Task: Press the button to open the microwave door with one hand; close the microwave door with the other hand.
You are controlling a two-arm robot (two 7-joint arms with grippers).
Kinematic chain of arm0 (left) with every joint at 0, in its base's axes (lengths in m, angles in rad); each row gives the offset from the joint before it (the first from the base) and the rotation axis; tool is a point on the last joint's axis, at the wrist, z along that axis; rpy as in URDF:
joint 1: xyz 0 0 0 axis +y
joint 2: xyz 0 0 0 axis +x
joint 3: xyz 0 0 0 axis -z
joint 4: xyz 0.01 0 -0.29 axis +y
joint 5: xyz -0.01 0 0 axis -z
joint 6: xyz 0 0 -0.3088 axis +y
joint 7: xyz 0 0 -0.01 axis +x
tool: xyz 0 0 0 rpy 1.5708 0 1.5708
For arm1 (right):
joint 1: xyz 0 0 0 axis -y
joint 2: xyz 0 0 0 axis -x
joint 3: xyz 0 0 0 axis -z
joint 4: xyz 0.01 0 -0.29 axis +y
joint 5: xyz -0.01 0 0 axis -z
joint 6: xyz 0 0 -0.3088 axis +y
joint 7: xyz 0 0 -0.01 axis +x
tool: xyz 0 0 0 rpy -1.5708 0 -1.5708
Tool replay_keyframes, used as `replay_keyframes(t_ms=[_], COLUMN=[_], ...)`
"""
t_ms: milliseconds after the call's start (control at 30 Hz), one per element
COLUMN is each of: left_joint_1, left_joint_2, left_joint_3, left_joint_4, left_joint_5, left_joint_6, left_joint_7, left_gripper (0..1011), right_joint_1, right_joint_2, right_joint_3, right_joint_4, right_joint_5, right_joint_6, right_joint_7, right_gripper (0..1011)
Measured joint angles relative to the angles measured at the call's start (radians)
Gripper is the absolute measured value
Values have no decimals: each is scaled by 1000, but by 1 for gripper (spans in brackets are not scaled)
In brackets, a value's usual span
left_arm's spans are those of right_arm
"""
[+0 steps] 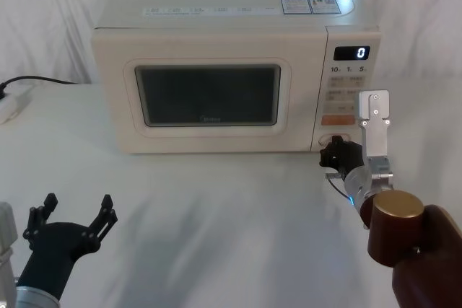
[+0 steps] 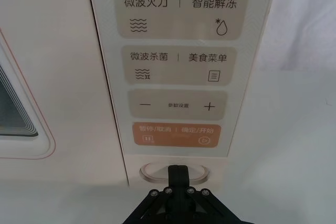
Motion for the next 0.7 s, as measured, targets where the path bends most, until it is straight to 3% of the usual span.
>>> replay_keyframes(t_ms=[700], left_joint_1=[0], left_joint_2=[0], left_joint_3=[0], left_joint_4=[0], left_joint_5=[0], left_joint_6=[0], left_joint_7=[0], left_gripper=[1001], right_joint_1=[58], right_joint_2=[-5], right_joint_3=[8], right_joint_4=[98], right_joint_5=[2], right_joint_6=[-30], right_joint_7=[-1], right_gripper=[0])
